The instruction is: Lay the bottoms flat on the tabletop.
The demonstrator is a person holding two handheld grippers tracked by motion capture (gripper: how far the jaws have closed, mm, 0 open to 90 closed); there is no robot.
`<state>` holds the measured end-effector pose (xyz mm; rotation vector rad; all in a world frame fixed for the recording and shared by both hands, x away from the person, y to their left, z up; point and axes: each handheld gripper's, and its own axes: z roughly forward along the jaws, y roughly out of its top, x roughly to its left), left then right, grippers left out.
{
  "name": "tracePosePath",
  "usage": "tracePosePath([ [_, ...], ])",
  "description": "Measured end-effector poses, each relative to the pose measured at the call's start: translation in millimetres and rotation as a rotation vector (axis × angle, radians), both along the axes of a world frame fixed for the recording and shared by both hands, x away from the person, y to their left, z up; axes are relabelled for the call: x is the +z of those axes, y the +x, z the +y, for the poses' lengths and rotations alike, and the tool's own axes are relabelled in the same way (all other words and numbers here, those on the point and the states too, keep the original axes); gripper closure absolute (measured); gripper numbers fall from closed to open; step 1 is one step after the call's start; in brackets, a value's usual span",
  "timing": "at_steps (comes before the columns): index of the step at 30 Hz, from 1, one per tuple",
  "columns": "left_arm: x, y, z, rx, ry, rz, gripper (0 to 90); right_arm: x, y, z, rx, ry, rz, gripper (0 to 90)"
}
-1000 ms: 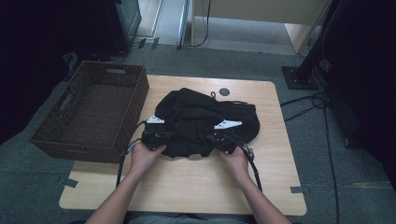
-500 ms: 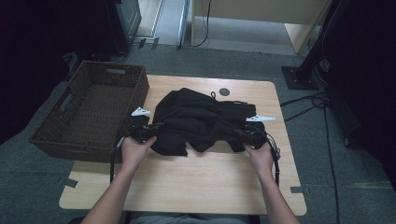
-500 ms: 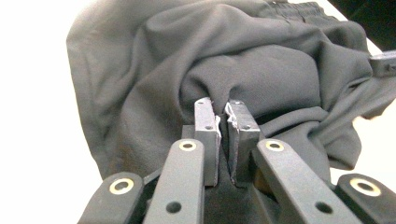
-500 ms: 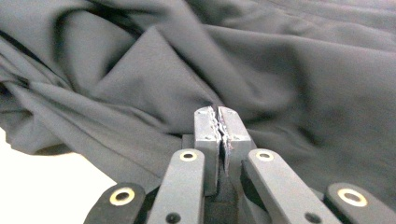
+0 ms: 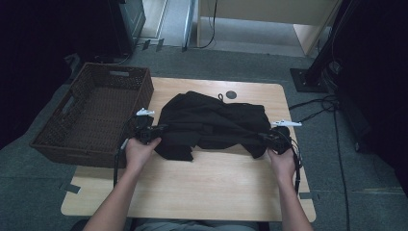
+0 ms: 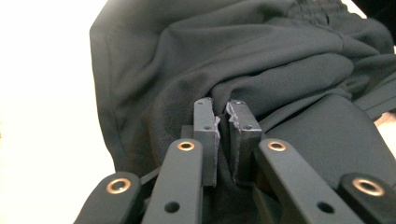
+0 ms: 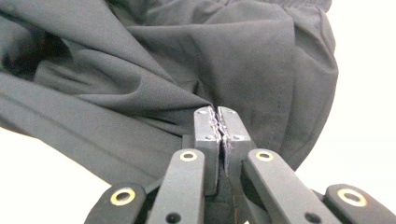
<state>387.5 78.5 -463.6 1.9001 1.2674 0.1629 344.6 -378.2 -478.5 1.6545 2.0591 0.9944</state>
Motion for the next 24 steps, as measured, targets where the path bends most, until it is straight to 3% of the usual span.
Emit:
tracePosePath([
  [1,-1.6,0.5,-4.7,-0.044,-0.011,0.028,77.3,-0.2,-0.4,1.4,-0.005,-0.002,-0.001,86.3],
  [2,-1.6,0.5,-4.7,-0.044,-0.011,0.028,71.8,-0.3,-1.0,2.9,0.003,0.01,-0.01,81.7],
  [3,2.5,-2.3,-7.1,-0.07,-0.029,-0.001,65.0,0.5,-1.7,4.7,0.019,0.042,-0.026,76.0],
  [4,6.4,-2.5,-7.3,-0.093,-0.051,-0.003,60.4,3.1,-2.5,7.0,0.029,0.077,-0.037,72.6],
  [6,15.7,-5.0,-10.7,-0.096,-0.07,-0.034,55.6,11.2,-5.2,15.3,0.044,0.107,-0.079,66.2],
  [8,21.7,-5.8,-17.7,-0.122,-0.049,-0.05,47.7,19.2,-7.4,28.0,0.079,0.102,-0.115,62.9],
  [12,17.5,-0.2,-32.1,-0.157,-0.026,-0.032,43.2,21.7,-9.0,58.2,0.172,0.128,-0.116,60.0],
  [14,11.3,5.3,-38.2,-0.165,-0.008,-0.016,42.3,16.2,-6.9,72.6,0.205,0.11,-0.1,56.9],
  [18,0.6,12.6,-49.7,-0.198,-0.023,0.014,42.0,0.2,-0.6,90.8,0.234,0.075,-0.061,49.0],
  [20,-4.1,14.5,-57.4,-0.213,0.01,0.019,43.9,-8.8,3.3,95.3,0.229,0.058,-0.047,46.2],
  [22,-6.9,15.6,-60.4,-0.229,0.029,0.02,51.8,-13.1,5.3,96.8,0.224,0.051,-0.034,46.0],
  [24,-14.6,18.2,-67.3,-0.258,0.108,0.05,63.6,-25.3,10.0,100.4,0.219,0.028,-0.002,46.0],
])
